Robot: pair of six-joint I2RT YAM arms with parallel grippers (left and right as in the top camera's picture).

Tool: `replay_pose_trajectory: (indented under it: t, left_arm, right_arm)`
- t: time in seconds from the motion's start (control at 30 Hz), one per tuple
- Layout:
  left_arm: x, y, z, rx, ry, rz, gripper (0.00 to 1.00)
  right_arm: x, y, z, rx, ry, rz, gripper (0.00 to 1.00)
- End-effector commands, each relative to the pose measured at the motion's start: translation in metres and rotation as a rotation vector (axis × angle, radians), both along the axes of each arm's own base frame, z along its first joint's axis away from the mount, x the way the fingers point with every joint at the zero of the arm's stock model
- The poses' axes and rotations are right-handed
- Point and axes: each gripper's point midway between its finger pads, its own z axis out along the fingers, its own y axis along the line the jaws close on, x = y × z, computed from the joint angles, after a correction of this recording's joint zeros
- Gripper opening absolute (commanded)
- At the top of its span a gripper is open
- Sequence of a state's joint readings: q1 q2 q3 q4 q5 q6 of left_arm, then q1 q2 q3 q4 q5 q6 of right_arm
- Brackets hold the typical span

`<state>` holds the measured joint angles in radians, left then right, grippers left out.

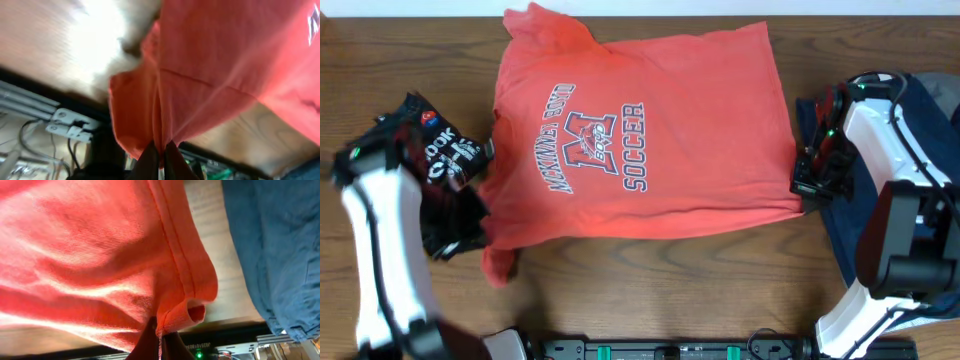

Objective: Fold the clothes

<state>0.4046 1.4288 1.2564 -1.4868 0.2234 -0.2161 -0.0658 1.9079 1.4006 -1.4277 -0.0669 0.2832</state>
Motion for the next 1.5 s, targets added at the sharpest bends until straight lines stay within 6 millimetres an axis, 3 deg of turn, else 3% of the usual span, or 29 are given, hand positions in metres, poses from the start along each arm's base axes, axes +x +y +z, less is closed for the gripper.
replay_pose_trajectory:
  t: [0.0, 0.3, 0.5, 0.6, 0.8, 1.0, 1.27, 1.47]
  left_arm:
    - [-0.016, 0.013, 0.011, 0.092, -0.053, 0.088, 0.06]
    - [-0.035, 0.006, 0.02, 0.105, -0.078, 0.104, 0.06]
    - [-0.017, 0.014, 0.019, 0.129, -0.143, 0.134, 0.06]
    - [0.0, 0.022, 0.015, 0.143, -0.178, 0.181, 0.06]
    - [0.042, 0.027, 0.004, 0.086, -0.261, 0.208, 0.06]
    - [0.082, 0.035, -0.011, 0.054, -0.332, 0.201, 0.06]
    - [0.127, 0.038, -0.04, 0.049, -0.384, 0.155, 0.06]
    - [0.154, 0.039, -0.06, 0.05, -0.415, 0.125, 0.06]
  right_arm:
    - [-0.004, -0.008, 0.019, -0.017, -0.082, -0.006, 0.01]
    - [-0.023, -0.022, 0.053, -0.042, -0.231, -0.086, 0.01]
    - [-0.021, -0.021, 0.052, -0.024, -0.284, -0.032, 0.01]
    - [-0.006, -0.02, 0.047, -0.02, -0.348, -0.016, 0.01]
    - [0.058, -0.005, 0.054, 0.054, -0.615, 0.051, 0.01]
    - [0.099, 0.006, 0.053, 0.071, -0.744, 0.088, 0.01]
    - [0.133, 0.025, 0.02, 0.088, -0.771, 0.143, 0.01]
    - [0.154, 0.032, -0.015, 0.095, -0.771, 0.17, 0.02]
